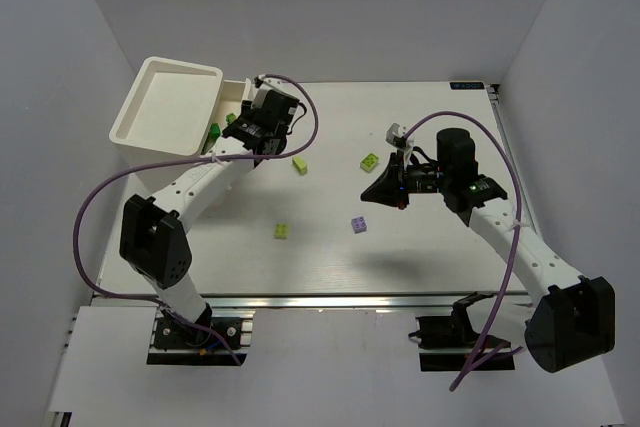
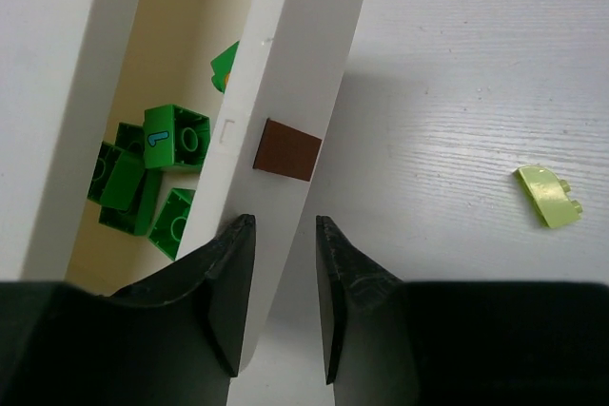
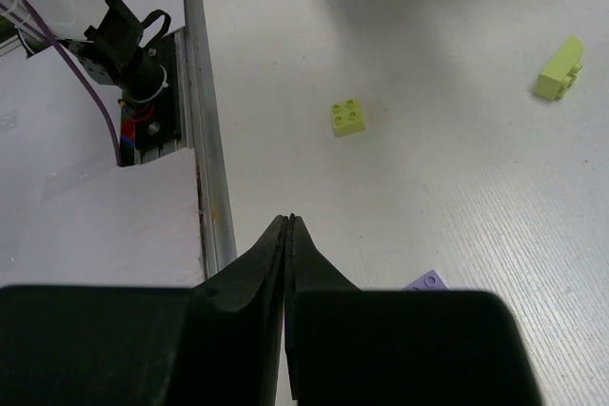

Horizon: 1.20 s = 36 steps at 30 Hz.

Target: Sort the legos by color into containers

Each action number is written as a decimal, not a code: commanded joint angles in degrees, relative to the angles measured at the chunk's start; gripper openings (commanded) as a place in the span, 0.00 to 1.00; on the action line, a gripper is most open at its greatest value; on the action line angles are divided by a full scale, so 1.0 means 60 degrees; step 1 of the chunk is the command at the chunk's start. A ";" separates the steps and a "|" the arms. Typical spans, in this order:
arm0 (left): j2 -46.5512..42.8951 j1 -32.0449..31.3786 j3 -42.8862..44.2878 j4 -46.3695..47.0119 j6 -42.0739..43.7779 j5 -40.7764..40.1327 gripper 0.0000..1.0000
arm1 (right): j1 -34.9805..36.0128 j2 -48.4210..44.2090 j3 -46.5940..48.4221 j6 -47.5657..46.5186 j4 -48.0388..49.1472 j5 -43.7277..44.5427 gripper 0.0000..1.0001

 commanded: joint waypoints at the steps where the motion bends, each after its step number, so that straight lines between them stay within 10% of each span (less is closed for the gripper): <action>1: -0.0100 0.0142 -0.0020 0.0231 0.0421 -0.0808 0.44 | -0.0101 0.0017 0.0010 -0.0142 -0.0060 -0.0213 0.03; 36: -0.0217 0.1021 -0.0738 0.1051 0.2047 -0.1408 0.57 | -0.0511 0.0236 0.0025 -0.0127 -0.0162 -0.0360 0.02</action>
